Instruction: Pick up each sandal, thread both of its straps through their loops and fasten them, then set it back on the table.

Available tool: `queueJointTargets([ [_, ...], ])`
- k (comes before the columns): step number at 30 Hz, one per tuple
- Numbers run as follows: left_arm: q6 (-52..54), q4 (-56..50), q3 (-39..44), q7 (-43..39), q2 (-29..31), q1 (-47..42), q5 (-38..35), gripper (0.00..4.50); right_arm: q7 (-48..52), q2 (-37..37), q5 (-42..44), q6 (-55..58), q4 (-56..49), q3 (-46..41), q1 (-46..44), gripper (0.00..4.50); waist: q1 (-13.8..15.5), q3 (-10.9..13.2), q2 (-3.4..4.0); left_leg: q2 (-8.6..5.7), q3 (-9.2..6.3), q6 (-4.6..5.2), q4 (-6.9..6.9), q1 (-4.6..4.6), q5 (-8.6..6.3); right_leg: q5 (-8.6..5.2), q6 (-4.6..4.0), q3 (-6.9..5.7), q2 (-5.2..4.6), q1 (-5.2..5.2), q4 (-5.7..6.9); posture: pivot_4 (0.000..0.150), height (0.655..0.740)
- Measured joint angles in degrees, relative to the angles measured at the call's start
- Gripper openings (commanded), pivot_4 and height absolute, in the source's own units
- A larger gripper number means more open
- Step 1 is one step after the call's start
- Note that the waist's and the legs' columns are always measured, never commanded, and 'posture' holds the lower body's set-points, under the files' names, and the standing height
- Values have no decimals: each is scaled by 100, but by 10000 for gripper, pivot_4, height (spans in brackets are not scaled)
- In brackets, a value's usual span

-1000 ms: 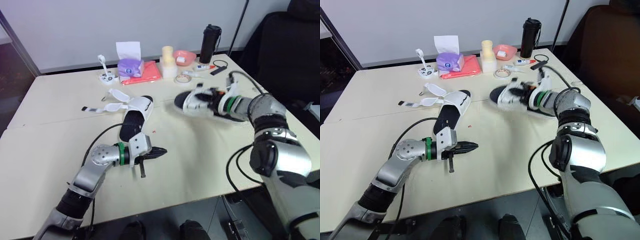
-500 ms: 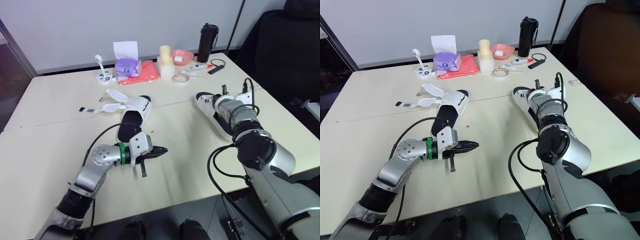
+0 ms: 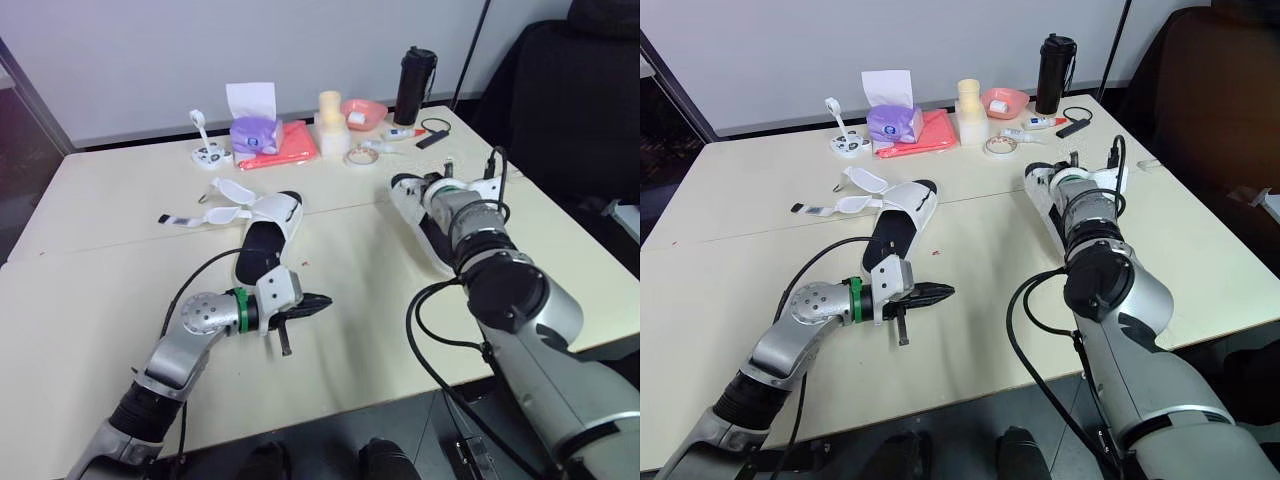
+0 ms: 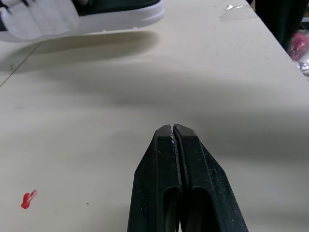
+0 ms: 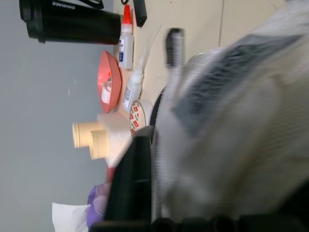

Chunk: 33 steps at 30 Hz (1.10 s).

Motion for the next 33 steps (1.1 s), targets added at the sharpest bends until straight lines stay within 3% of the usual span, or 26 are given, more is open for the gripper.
queueJointTargets([
  [3,4,-19,0,4,21,20,0,0,-52,40,27,-23,0,-5,117,44901,-20,0,0,0,1,0,0,0,0,0,0,1,0,-1,0,1500,7400],
  [13,2,-69,-1,4,60,68,0,0,-458,-7,-9,834,-407,266,82,44901,-35,0,0,0,1,0,1,0,0,0,0,3,0,0,1,1500,7400],
  [15,-9,-67,-2,2,60,76,0,0,-825,55,103,1406,-1020,335,148,44901,-26,0,0,0,0,0,1,1,0,0,0,3,0,-1,1,1500,7400],
  [19,-39,-47,-7,-2,45,49,1,0,-1783,694,623,2833,-3465,530,1023,44901,-7,-2,2,1,-5,0,0,0,0,0,0,2,1,-1,5,1500,7400],
  [22,-83,-21,-5,-6,29,5,-1,0,-2980,1316,1414,4027,-5673,602,2093,44901,40,-3,5,1,-3,0,1,-4,0,0,0,7,1,-12,14,1500,7400],
  [25,-84,4,5,-5,15,-34,-8,0,-4053,1561,2283,4713,-7143,632,2639,44901,79,-3,6,1,-1,0,7,-3,0,0,0,10,1,-11,19,1500,7400],
  [28,-85,24,18,-5,11,-36,-9,0,-4793,1570,2990,4917,-8032,685,2950,44901,89,-4,4,0,-2,1,11,3,1,0,0,10,3,-7,27,1500,7400],
  [33,-84,60,27,-8,-11,-48,-17,0,-5472,1193,4226,5131,-8252,1057,3499,44901,86,-4,5,0,2,5,8,6,3,0,-1,15,4,-7,27,1500,7400],
])
